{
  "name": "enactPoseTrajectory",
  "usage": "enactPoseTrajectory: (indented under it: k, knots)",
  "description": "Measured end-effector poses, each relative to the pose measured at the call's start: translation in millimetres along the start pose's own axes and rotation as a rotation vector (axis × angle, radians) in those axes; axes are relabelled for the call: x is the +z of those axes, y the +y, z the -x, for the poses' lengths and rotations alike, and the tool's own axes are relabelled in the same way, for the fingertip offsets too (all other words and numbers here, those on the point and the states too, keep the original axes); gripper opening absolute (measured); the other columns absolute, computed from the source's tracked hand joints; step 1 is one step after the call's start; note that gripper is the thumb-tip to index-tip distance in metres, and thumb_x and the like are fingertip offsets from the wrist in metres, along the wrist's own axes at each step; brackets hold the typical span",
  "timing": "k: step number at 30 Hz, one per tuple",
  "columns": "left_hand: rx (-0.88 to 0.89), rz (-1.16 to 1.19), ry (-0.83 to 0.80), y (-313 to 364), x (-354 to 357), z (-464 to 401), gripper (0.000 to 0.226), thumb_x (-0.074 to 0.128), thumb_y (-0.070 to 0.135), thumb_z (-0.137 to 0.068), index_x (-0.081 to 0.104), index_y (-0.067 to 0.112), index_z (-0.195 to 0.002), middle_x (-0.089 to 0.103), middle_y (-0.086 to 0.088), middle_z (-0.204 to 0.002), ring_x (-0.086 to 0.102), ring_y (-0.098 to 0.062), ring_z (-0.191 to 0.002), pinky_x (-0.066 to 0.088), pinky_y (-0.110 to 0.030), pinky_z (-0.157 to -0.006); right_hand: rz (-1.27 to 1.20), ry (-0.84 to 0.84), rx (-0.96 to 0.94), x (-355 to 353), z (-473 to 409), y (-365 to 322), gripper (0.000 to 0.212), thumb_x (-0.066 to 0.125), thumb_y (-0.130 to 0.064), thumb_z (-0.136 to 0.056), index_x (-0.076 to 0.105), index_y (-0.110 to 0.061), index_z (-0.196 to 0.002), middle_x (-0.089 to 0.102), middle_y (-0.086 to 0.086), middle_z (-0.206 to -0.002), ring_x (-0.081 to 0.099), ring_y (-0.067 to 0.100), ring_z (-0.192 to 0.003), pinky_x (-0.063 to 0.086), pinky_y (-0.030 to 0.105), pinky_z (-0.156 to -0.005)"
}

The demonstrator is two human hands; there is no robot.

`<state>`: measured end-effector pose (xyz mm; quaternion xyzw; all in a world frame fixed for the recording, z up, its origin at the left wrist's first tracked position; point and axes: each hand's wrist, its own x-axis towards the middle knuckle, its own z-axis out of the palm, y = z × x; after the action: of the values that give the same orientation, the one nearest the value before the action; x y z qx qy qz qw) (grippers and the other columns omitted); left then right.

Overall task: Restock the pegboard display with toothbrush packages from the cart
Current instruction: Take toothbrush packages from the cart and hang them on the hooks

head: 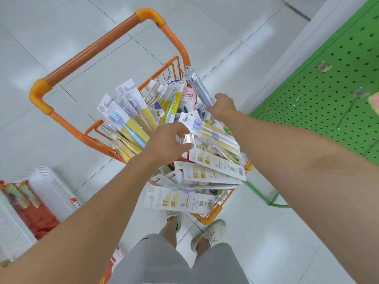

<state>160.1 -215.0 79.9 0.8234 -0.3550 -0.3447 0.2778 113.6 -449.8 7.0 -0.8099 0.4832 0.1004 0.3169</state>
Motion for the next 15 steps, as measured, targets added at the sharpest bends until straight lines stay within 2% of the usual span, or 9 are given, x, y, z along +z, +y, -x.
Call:
enactPoseTrajectory:
  k: [2,3,6,8,10,12,13,15]
  knots:
    - [-0.015,0.019,0.056,-6.3,-4.9,-9.1,0.030,0.076,0.032,-0.087,0.067,0.019,-0.113,0.064,0.006,-0.103,0.060,-0.014,-0.087,0.046,-0.024,-0.073,0.030,0.073,0.016,11.3,-17.6,3.3,0.011,0.067,-0.020,-0.092,0.066,-0.011,-0.098,0.059,0.009,-0.093,0.058,0.028,-0.087,0.040,0.028,-0.067]
    - [-0.031,0.031,0.073,-9.4,-6.7,-12.7,0.029,0.075,0.033,-0.088,0.067,0.019,-0.113,0.065,0.005,-0.104,0.061,-0.015,-0.088,0.047,-0.027,-0.076,0.027,0.131,0.040,15.5,-22.2,7.2,0.005,0.063,-0.011,-0.090,0.065,-0.012,-0.085,0.056,0.008,-0.084,0.055,0.028,-0.078,0.038,0.026,-0.064]
    - [-0.090,0.141,0.103,-13.2,-10.4,-20.4,0.030,0.074,0.035,-0.089,0.066,0.021,-0.113,0.067,0.006,-0.102,0.061,-0.007,-0.080,0.047,-0.022,-0.070,-0.026,0.264,0.054,20.4,-18.4,16.5,0.024,0.053,-0.001,-0.085,0.054,-0.015,-0.065,0.046,0.008,-0.069,0.040,0.024,-0.064,0.029,0.027,-0.054]
    - [-0.159,0.303,0.128,-8.9,-11.8,-22.3,0.036,0.075,0.038,-0.088,0.062,0.023,-0.118,0.067,0.010,-0.105,0.065,-0.009,-0.089,0.055,-0.030,-0.081,-0.126,0.363,-0.053,10.1,1.5,14.6,0.027,0.052,-0.004,-0.085,0.045,-0.014,-0.061,0.035,0.012,-0.064,0.029,0.020,-0.062,0.022,0.031,-0.056]
    - [-0.231,0.482,0.134,0.2,-14.6,-23.4,0.056,0.076,0.042,-0.086,0.053,0.025,-0.135,0.063,0.013,-0.116,0.062,-0.010,-0.104,0.053,-0.032,-0.089,-0.291,0.446,-0.174,-10.4,36.5,7.4,0.030,0.055,-0.009,-0.089,0.050,-0.013,-0.061,0.038,0.008,-0.058,0.029,0.017,-0.060,0.024,0.030,-0.058]
    - [-0.214,0.645,0.113,12.3,-20.2,-22.9,0.071,0.079,0.043,-0.083,0.047,0.024,-0.143,0.060,0.013,-0.126,0.059,-0.009,-0.112,0.050,-0.026,-0.084,-0.534,0.365,-0.332,-28.8,79.5,-4.5,0.029,0.059,-0.011,-0.093,0.063,-0.017,-0.065,0.049,-0.006,-0.056,0.041,0.010,-0.058,0.034,0.027,-0.058]
    - [-0.158,0.717,0.105,17.3,-22.4,-22.5,0.065,0.081,0.039,-0.081,0.054,0.024,-0.138,0.064,0.012,-0.125,0.063,-0.011,-0.111,0.054,-0.029,-0.085,-0.686,0.211,-0.371,-34.3,102.0,-11.5,0.023,0.061,-0.010,-0.095,0.071,-0.011,-0.074,0.058,-0.001,-0.062,0.051,0.011,-0.061,0.046,0.028,-0.061]
    - [-0.066,0.754,0.171,23.3,-24.5,-19.2,0.036,0.084,0.030,-0.080,0.071,0.024,-0.112,0.076,0.005,-0.105,0.072,-0.015,-0.098,0.060,-0.037,-0.084,-0.864,-0.099,-0.347,-36.1,130.4,-19.9,0.014,0.064,-0.007,-0.097,0.075,0.001,-0.097,0.073,0.015,-0.083,0.068,0.020,-0.075,0.061,0.039,-0.073]
